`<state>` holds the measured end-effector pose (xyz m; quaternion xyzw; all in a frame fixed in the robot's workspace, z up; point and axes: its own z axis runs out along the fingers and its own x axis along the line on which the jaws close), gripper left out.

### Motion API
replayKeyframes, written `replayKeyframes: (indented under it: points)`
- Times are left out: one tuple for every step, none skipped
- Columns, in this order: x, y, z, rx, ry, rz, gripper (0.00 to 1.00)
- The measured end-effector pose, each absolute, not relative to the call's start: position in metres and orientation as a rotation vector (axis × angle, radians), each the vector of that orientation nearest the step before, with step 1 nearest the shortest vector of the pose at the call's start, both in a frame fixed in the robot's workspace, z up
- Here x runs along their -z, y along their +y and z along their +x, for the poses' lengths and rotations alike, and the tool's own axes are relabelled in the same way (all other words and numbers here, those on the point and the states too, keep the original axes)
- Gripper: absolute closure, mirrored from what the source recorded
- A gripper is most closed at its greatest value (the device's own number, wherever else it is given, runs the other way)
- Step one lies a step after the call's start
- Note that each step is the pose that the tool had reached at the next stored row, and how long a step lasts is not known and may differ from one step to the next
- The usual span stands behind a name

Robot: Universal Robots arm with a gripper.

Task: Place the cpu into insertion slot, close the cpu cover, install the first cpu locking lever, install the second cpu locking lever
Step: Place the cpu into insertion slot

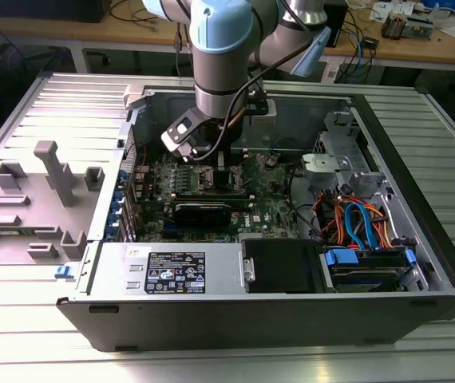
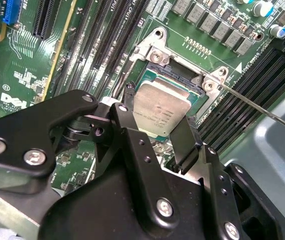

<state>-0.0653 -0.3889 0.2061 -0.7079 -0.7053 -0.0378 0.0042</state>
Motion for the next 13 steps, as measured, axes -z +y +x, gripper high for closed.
replayKeyframes:
  points:
    - [-0.2061, -0.3889, -0.0653, 0.118, -2.21, -2.218, 0.46]
    - [-0.2061, -0.3889, -0.0652, 0.119, -2.21, -2.218, 0.46]
    - [-0.2061, -0.3889, -0.0652, 0.118, -2.21, -2.218, 0.46]
    - [-0.206, -0.3889, -0.0651, 0.118, -2.21, -2.218, 0.46]
    - [-0.2057, -0.3889, -0.0651, 0.119, -2.21, -2.218, 0.46]
    - [-0.2055, -0.3889, -0.0651, 0.119, -2.209, -2.219, 0.46]
    - [-0.2053, -0.3889, -0.0651, 0.118, -2.208, -2.219, 0.46]
    - [-0.2053, -0.3889, -0.0651, 0.118, -2.208, -2.22, 0.46]
    - [-0.2051, -0.3889, -0.0651, 0.118, -2.208, -2.22, 0.46]
    - [-0.205, -0.3889, -0.0651, 0.118, -2.208, -2.22, 0.46]
    - [-0.2048, -0.3889, -0.0651, 0.119, -2.208, -2.22, 0.46]
    - [-0.2047, -0.3888, -0.0651, 0.119, -2.208, -2.22, 0.46]
    - [-0.2046, -0.3886, -0.065, 0.119, -2.208, -2.22, 0.46]
